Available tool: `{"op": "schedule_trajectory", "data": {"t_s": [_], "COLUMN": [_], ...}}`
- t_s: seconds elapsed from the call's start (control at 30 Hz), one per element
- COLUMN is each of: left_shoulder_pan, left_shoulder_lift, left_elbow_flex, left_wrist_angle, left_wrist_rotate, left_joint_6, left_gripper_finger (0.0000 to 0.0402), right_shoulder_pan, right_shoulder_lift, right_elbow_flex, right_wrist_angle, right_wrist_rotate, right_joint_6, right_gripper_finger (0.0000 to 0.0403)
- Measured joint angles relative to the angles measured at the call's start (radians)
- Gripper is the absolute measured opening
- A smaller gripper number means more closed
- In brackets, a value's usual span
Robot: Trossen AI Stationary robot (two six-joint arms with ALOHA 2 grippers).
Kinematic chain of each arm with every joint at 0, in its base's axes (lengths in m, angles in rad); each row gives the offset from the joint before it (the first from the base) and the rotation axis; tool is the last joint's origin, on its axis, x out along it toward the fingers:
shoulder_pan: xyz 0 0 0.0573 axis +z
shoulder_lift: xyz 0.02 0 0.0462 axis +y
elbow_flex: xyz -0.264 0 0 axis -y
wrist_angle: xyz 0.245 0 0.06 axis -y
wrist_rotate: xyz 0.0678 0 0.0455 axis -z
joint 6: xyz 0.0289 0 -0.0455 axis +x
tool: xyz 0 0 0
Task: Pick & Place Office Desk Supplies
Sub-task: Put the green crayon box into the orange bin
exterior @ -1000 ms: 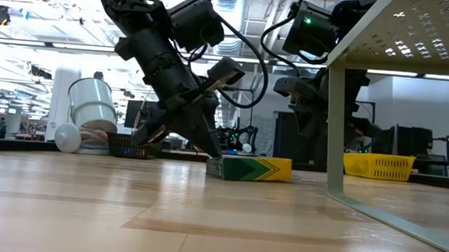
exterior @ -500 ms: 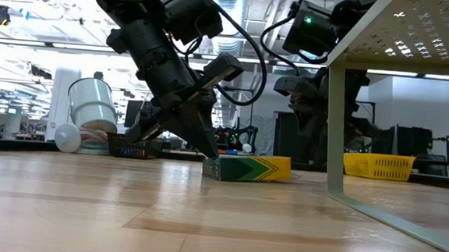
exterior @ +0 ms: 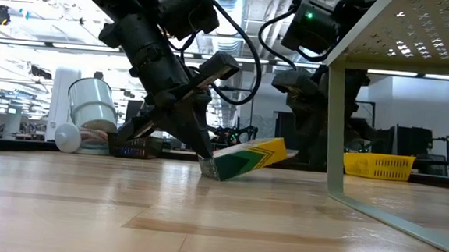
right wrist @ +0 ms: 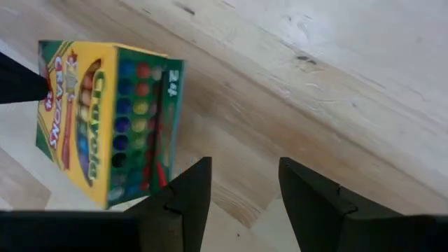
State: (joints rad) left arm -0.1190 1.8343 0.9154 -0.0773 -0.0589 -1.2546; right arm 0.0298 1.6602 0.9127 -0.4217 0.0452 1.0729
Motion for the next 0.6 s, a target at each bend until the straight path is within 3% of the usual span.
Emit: {"op": "schedule_trajectory", "data": {"t_s": [0.3, 0.6], "left_shoulder_pan": [-0.01, -0.014], "left_shoulder_lift": [-0.002, 0.004], "left_elbow_flex": [0.0, -0.005], "left_wrist_angle": [-0.018, -0.066], "left_wrist_rotate": [-0.006, 0.021], "left_joint_6": [-0.014, -0.017], "left_gripper_finger": [0.0, 0.0], "right_shoulder_pan": [0.001, -0.017], "right_shoulder_lift": [0.047, -0.039], "right_elbow_flex": [-0.001, 0.0], "right_wrist_angle": [0.152, 0.093], "right_wrist_rotate": [-0.065, -0.034], "right_joint_6": [0.008, 0.026], "right_gripper_finger": [0.0163, 0.0163]}}
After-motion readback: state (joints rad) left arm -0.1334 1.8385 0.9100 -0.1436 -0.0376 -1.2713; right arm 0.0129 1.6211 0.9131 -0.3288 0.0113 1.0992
